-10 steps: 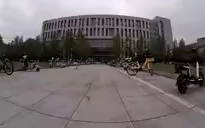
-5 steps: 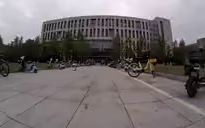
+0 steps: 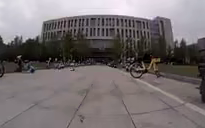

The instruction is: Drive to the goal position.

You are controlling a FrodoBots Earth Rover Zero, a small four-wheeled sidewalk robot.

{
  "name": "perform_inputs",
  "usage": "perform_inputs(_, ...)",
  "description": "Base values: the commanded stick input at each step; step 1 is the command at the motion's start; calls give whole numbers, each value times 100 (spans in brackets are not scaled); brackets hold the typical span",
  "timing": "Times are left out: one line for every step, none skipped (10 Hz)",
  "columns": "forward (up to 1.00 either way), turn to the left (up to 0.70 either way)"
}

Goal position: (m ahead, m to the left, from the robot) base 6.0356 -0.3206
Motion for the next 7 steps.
perform_inputs(70,0)
perform_inputs(70,0)
perform_inputs(70,0)
perform_inputs(70,0)
perform_inputs(70,0)
perform_inputs(70,0)
perform_inputs(70,0)
